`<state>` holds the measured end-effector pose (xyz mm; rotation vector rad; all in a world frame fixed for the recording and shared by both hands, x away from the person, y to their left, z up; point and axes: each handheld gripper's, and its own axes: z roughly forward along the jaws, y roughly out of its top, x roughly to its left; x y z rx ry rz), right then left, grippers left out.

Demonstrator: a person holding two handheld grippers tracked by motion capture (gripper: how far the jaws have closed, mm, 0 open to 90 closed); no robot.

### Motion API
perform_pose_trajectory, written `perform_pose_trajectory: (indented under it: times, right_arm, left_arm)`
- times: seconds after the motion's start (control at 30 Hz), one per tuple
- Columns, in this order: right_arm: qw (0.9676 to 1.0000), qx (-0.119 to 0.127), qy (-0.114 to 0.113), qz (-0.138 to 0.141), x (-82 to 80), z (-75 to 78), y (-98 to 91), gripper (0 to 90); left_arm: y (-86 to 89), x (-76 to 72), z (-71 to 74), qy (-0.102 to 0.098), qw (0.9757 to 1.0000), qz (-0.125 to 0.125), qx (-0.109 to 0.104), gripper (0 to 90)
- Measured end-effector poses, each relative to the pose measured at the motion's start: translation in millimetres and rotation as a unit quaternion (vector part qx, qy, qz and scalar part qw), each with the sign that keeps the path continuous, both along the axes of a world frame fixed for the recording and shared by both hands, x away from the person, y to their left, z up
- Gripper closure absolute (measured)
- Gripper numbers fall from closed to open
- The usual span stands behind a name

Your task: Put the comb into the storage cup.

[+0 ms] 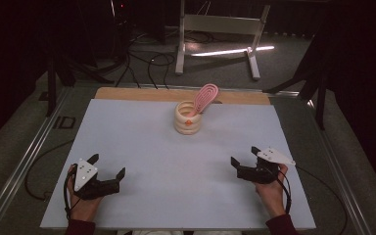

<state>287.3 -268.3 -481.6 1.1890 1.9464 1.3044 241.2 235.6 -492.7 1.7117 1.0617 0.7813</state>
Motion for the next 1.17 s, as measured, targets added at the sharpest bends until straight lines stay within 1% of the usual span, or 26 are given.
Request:
perform_pose_trajectory:
  times: [0.1, 0.13, 0.17, 0.2, 0.23, 0.27, 0.3, 0.33, 0.4, 0.47, 0.5, 0.57, 0.73, 0.77, 0.8, 0.83, 0.87, 1.0, 1.17]
  right_arm:
    - [1.0000, -0.002, -0.005, 0.000, -3.8, -1.5, -2.1, 8.8]
    - [0.9999, 0.004, -0.010, 0.001, -7.0, -1.9, -3.7, 8.7]
    - [0.9999, 0.004, -0.010, 0.001, -7.0, -1.9, -3.7, 8.7]
    - [0.9999, 0.005, -0.015, 0.001, -8.7, -2.4, -4.6, 8.8]
    - [0.9998, 0.002, -0.018, 0.001, -10.2, -3.1, -5.4, 8.8]
    - [0.9996, -0.007, -0.027, -0.002, -13.5, -4.1, -6.4, 8.8]
    - [0.9994, -0.009, -0.033, -0.002, -15.1, -4.4, -7.4, 8.7]
    - [0.9994, -0.009, -0.033, -0.002, -15.1, -4.4, -7.4, 8.7]
    - [0.9991, -0.003, -0.041, -0.004, -18.6, -4.2, -9.2, 8.8]
    - [0.9986, -0.007, -0.051, -0.006, -22.1, -4.1, -11.2, 8.7]
    - [0.9986, -0.007, -0.051, -0.006, -22.1, -4.1, -11.2, 8.7]
    - [0.9984, -0.003, -0.056, -0.011, -27.4, -5.1, -14.9, 8.7]
    - [0.9983, -0.003, -0.057, -0.011, -28.7, -5.8, -15.7, 8.7]
    - [0.9986, -0.005, -0.052, -0.007, -32.2, -8.7, -16.3, 8.7]
    - [0.9986, -0.005, -0.052, -0.007, -32.2, -8.7, -16.3, 8.7]
    - [0.9986, -0.005, -0.052, -0.007, -32.2, -8.7, -16.3, 8.7]
    - [0.9988, 0.000, -0.048, -0.009, -31.8, -10.5, -18.9, 8.7]
    - [0.9990, -0.006, -0.043, -0.011, -31.2, -11.8, -19.9, 8.7]
    - [0.9991, -0.007, -0.042, -0.008, -30.2, -12.4, -18.6, 8.7]
  left_arm:
    - [0.0, 0.1, 0.1, 0.000, 1.0000, -0.002, 0.000, 0.2]
    - [0.1, 0.0, 0.3, 0.000, 1.0000, -0.004, 0.000, 0.2]
    - [0.2, 0.0, 0.2, -0.001, 1.0000, -0.005, -0.002, 0.2]
    - [0.4, 0.2, 0.0, -0.001, 1.0000, -0.006, -0.002, 0.2]
    - [0.7, 0.3, -0.3, 0.000, 1.0000, -0.007, -0.002, 0.2]
    - [1.7, 0.9, -1.0, 0.002, 1.0000, -0.008, -0.002, 0.2]
    - [1.7, 0.9, -1.0, 0.002, 1.0000, -0.008, -0.002, 0.2]
    - [2.0, 0.8, -1.0, 0.002, 0.9999, -0.009, -0.004, 0.2]
    - [2.9, 0.3, -0.5, 0.001, 0.9999, -0.009, -0.010, 0.2]
    - [3.7, -0.6, 0.1, 0.000, 0.9999, -0.009, -0.015, 0.2]
    - [3.7, -0.6, 0.1, 0.000, 0.9999, -0.009, -0.015, 0.2]
    - [4.2, -0.9, -0.2, -0.001, 0.9998, -0.011, -0.014, 0.2]
    - [4.6, -1.6, -0.4, -0.001, 0.9998, -0.012, -0.015, 0.2]
    - [4.6, -1.6, -0.4, -0.001, 0.9998, -0.012, -0.015, 0.2]
    - [4.6, -1.6, -0.4, -0.001, 0.9998, -0.012, -0.015, 0.2]
    - [3.8, -0.2, -3.0, 0.003, 0.9998, -0.012, -0.012, 0.2]
    - [3.6, -0.1, -3.3, 0.004, 0.9999, -0.012, -0.011, 0.2]
    - [3.6, 0.3, -5.1, 0.008, 0.9999, -0.009, -0.007, 0.2]
    - [4.3, 0.6, -6.1, 0.009, 0.9999, -0.007, -0.005, 0.2]
